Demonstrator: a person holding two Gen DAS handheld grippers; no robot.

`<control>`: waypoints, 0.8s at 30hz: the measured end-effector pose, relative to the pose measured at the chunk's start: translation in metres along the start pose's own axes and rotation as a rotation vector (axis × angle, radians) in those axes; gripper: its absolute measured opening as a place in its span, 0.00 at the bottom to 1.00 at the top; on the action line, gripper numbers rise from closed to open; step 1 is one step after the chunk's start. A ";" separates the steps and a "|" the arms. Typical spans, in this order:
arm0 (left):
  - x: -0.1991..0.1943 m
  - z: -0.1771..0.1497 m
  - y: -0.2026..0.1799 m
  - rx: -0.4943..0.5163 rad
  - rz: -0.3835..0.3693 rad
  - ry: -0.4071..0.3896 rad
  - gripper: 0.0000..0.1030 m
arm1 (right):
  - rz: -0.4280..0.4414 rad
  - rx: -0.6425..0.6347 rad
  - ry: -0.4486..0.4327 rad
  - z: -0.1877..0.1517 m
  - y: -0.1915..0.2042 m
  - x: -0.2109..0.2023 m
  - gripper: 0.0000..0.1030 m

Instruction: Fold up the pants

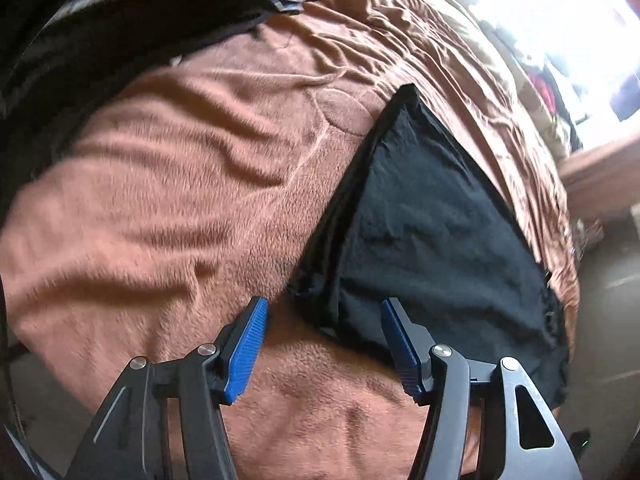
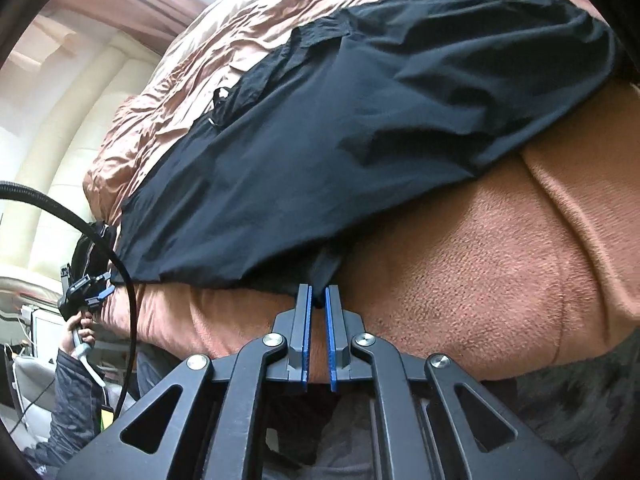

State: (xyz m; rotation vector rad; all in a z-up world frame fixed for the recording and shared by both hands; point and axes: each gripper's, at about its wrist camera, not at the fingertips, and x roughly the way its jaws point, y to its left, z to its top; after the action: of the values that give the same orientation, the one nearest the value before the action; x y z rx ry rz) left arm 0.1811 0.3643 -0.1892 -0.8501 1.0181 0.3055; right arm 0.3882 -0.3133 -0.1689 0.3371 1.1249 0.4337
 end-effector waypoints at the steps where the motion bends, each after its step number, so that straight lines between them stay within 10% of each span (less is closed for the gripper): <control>1: 0.000 0.000 0.001 -0.015 -0.008 -0.005 0.59 | 0.005 -0.004 -0.004 -0.003 0.000 -0.003 0.04; 17: 0.001 -0.006 0.022 -0.185 -0.239 -0.156 0.58 | 0.071 -0.146 -0.082 0.008 0.019 -0.028 0.04; 24: 0.012 -0.005 0.020 -0.151 -0.230 -0.179 0.19 | 0.092 -0.177 -0.077 0.013 0.043 -0.008 0.04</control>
State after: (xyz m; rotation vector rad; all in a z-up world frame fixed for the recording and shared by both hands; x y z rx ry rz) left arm 0.1723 0.3715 -0.2099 -1.0475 0.7290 0.2599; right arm 0.3900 -0.2801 -0.1370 0.2485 0.9909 0.5924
